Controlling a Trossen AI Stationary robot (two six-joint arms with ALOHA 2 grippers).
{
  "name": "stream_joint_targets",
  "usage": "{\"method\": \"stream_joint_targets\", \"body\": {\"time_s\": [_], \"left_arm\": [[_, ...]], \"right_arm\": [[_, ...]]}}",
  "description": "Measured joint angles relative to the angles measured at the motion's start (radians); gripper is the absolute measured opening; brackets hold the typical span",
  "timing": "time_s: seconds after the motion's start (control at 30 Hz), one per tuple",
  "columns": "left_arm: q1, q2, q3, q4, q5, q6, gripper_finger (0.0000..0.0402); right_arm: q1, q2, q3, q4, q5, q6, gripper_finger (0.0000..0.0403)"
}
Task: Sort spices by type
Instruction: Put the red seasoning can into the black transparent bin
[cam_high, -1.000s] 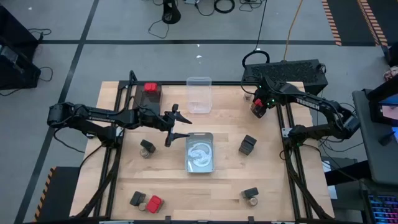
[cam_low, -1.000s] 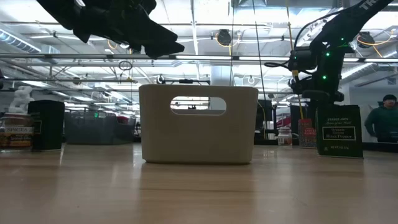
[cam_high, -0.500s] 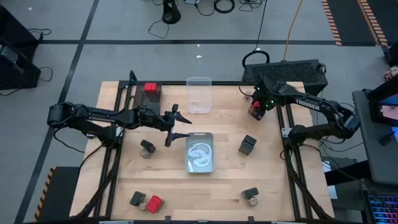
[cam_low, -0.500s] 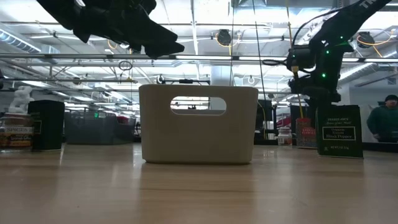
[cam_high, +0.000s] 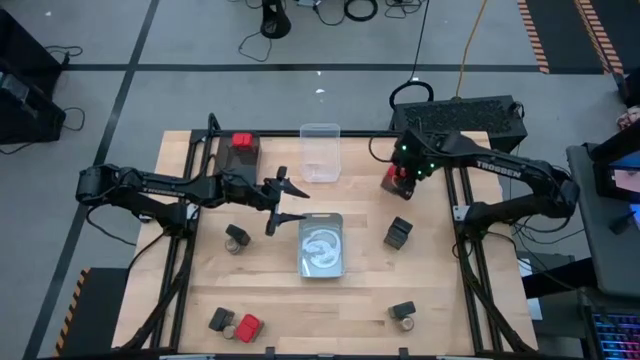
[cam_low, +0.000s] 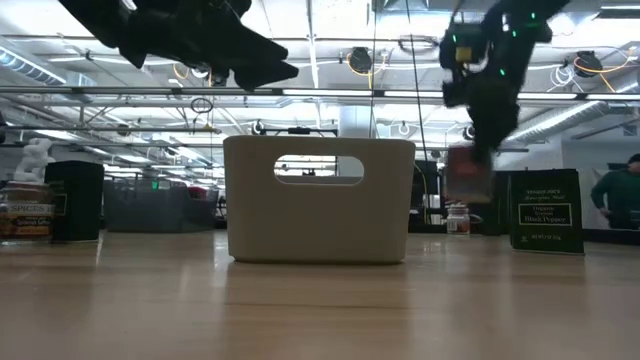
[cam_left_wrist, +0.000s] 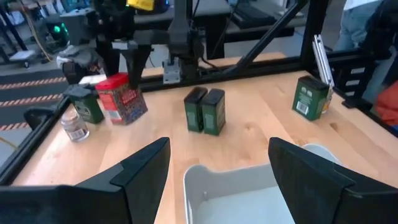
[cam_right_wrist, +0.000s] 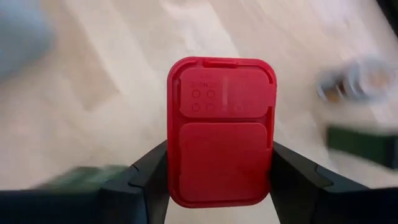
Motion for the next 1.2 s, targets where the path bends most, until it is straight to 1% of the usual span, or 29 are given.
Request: {"method": "stream_joint_targets", "body": {"time_s": [0.13, 0.2, 0.3, 0.4, 0.53, 0.63, 0.77, 0.87, 1.07, 1.2], "left_arm": [[-0.013, 0.009, 0.001, 0.074, -0.010, -0.046, 0.0279], [-0.013, 0.009, 0.022, 0.053, -0.022, -0.053, 0.0279], [-0.013, 0.009, 0.108, -0.085, -0.027, -0.072, 0.0279], [-0.022, 0.018, 0.214, -0.235, -0.028, -0.068, 0.0279], [-0.037, 0.059, 0.300, -0.346, -0.063, -0.056, 0.0279], [-0.040, 0.097, 0.361, -0.399, -0.099, -0.082, 0.0279], [-0.048, 0.167, 0.427, -0.453, -0.102, -0.124, 0.0279], [-0.066, 0.220, 0.474, -0.440, -0.100, -0.145, 0.0279], [-0.093, 0.334, 0.527, -0.444, -0.097, -0.158, 0.0279], [-0.118, 0.396, 0.546, -0.350, -0.097, -0.182, 0.0279]], "right_arm": [[0.097, 0.000, 0.056, 0.012, -0.013, 0.018, 0.0201], [0.143, 0.000, 0.077, 0.014, -0.013, 0.025, 0.0202], [0.210, 0.000, 0.093, 0.029, -0.013, 0.032, 0.0202], [0.269, 0.002, 0.093, 0.087, -0.012, 0.043, 0.0202], [0.341, 0.031, 0.094, 0.162, -0.012, 0.043, 0.0203], [0.395, 0.062, 0.094, 0.198, -0.012, 0.035, 0.0203], [0.458, 0.089, 0.094, 0.222, -0.013, 0.028, 0.0203], [0.502, 0.092, 0.094, 0.233, -0.012, 0.038, 0.0203], [0.586, 0.092, 0.093, 0.243, -0.005, 0.057, 0.0203], [0.623, 0.092, 0.094, 0.254, 0.000, 0.069, 0.0203]]}}
